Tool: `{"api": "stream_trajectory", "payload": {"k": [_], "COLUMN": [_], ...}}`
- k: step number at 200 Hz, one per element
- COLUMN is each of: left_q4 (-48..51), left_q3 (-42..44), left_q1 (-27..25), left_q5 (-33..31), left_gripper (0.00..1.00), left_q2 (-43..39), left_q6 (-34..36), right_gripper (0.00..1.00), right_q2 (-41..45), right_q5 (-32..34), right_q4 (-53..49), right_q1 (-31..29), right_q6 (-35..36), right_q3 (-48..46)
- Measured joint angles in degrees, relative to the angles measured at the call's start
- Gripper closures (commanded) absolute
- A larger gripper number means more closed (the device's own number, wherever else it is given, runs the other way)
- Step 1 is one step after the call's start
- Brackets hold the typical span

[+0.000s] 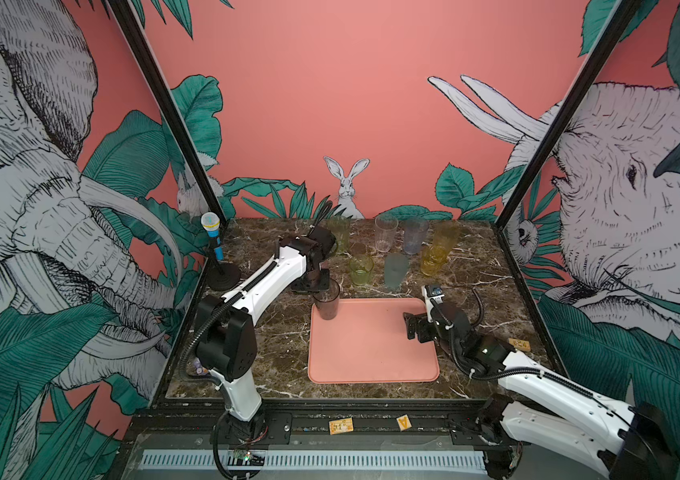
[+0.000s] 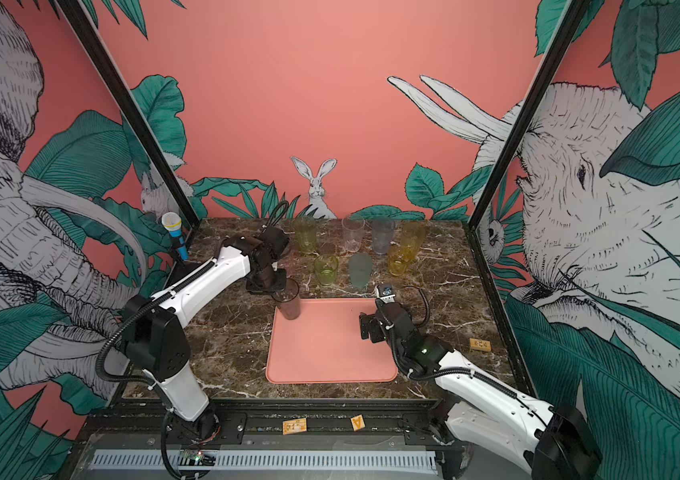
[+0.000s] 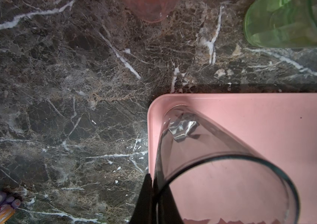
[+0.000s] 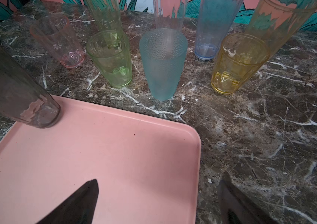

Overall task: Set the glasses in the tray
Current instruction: 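Lower the clear glass onto the tray corner and open left gripper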

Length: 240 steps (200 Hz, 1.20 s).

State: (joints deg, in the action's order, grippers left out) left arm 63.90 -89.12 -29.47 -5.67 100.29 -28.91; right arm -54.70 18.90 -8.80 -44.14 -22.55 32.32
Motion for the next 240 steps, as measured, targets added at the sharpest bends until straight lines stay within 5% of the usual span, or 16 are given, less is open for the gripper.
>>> {"api": "stream_trajectory", "payload": {"k": [29,150,240], "left_q4": [0.0,0.2,2.2], "left_q3": [0.0,-0.4,-7.3], "left_q1": [0.0,0.0,0.0], "left_q5": [-0.1,-0.4,-3.2], "left_gripper": [0.99,0.61,0.45], "left_q2": [0.5,0.5,-2.2], "left_q6": [0.0,0.1,0.8], "right_gripper": [0.02,0.02,0.02], "right_q2": [-0.7,-0.8,-0.8], "right_q5": [0.0,0.2,0.2], "right_q4": [0.0,0.0,0.0], "right_q1": [0.0,0.0,0.0], "right_q6": [0.0,-0.1,-0.2], "right_q3": [0.0,0.0,0.0]}}
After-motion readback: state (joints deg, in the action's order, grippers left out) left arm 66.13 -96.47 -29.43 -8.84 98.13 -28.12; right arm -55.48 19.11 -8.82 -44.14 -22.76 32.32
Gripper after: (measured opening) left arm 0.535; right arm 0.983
